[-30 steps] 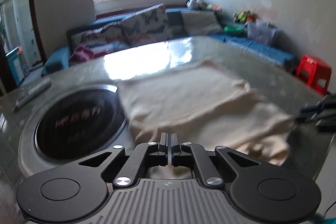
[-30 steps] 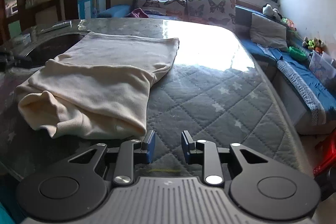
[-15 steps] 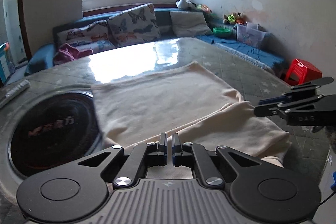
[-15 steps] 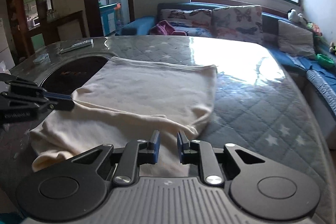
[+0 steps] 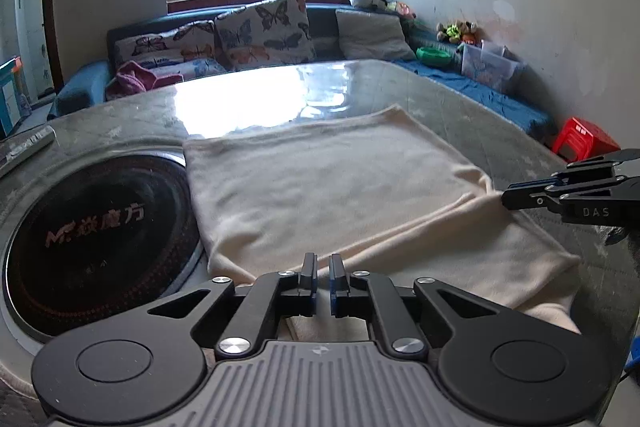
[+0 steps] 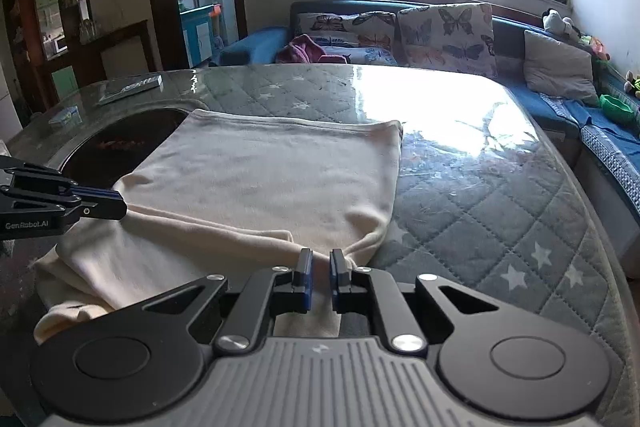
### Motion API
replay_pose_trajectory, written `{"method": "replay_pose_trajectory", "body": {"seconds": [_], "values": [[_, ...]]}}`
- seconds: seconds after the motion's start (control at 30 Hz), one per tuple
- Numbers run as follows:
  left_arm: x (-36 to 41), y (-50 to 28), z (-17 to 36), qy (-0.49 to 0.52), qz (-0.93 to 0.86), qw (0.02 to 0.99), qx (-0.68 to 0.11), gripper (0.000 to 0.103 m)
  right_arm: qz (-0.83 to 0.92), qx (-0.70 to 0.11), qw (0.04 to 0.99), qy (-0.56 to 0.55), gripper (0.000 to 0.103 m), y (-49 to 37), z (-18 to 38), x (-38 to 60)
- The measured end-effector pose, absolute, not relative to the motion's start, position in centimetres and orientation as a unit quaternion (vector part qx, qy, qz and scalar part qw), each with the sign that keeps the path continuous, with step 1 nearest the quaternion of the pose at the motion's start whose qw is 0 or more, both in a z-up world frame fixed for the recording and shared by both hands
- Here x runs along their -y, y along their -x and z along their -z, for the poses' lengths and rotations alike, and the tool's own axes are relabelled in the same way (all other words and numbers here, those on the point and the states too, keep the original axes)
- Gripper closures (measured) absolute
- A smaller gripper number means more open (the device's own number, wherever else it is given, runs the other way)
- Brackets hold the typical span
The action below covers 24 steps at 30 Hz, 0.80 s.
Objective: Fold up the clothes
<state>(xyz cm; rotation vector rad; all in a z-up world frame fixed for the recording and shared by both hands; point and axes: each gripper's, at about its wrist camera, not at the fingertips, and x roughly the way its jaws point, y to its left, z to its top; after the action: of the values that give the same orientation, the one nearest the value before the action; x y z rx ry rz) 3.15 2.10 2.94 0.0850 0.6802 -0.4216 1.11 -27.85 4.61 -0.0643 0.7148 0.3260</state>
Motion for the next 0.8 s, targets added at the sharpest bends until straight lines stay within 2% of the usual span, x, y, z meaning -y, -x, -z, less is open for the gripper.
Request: {"method": "replay_pose_trajectory", "body": {"seconds": [0.17, 0.37, 0.8], "values": [[-2.3, -3.3, -2.5, -0.049, 0.203, 0.916, -0.342, 0.096, -0.151, -0.356, 0.922, 0.038, 0.095, -1.4, -4.0, 27.9], [-2.2, -1.5, -3.4, -0.068, 0.210, 0.919, -0.326, 0.090, -0.183, -0.346, 0.919, 0.057, 0.095, 0.9, -5.4, 26.9], [0.1, 3.6, -3.0, -0.118, 0.269, 0.907, -0.303, 0.084, -0.290, -0.337, 0.889, 0.111, 0.094, 5.2, -5.1, 20.7]]}}
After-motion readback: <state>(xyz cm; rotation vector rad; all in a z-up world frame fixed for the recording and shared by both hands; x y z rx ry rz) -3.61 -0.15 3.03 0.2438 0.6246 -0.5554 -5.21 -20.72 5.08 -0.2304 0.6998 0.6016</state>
